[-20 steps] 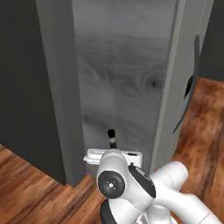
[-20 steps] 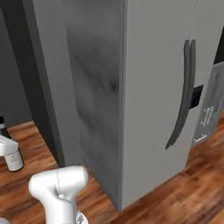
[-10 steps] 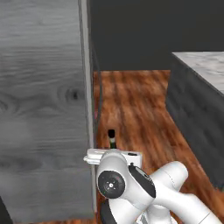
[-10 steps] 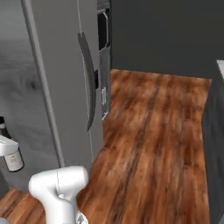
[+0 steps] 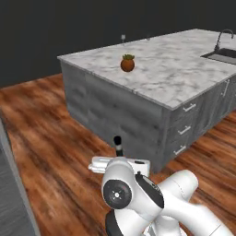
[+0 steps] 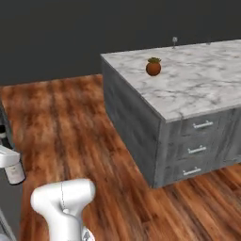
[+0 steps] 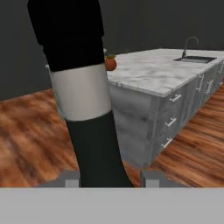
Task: There is a wine glass and glass cup on the dining counter. Place the wine bottle next to the wine glass and the juice bottle next to the glass cup.
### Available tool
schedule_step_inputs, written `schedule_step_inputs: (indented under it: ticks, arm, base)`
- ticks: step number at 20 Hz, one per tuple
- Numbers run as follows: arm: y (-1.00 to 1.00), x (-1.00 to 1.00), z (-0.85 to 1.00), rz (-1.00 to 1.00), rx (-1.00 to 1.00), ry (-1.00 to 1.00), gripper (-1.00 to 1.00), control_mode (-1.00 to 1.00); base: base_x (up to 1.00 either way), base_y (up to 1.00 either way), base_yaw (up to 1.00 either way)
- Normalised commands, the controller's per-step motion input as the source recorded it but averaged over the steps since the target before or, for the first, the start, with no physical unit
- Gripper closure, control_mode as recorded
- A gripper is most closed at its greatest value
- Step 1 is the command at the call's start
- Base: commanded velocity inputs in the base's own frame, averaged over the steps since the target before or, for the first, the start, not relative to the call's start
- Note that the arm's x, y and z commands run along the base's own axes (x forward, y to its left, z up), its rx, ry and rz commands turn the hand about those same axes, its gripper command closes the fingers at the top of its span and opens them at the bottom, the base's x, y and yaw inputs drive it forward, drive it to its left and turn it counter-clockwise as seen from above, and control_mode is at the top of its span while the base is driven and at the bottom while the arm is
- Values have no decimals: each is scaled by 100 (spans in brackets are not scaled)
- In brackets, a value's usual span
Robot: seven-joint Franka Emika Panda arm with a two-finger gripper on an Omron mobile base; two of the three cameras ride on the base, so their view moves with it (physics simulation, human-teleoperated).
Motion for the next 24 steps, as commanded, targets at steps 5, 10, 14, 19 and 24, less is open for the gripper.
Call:
schedule_step_inputs:
  ticks: [5, 10, 14, 19, 24]
  arm:
    - [0, 0, 0, 0, 0, 0, 100, 100]
    - [0, 0, 0, 0, 0, 0, 100, 100]
    - [0, 0, 0, 0, 0, 0, 100, 100]
    - [0, 0, 0, 0, 0, 0, 100, 100]
    - [0, 0, 0, 0, 0, 0, 100, 100]
  base:
    - [23, 21, -75]
    - [52, 25, -29]
    - [75, 19, 0]
    - [86, 22, 12]
    - [84, 18, 27]
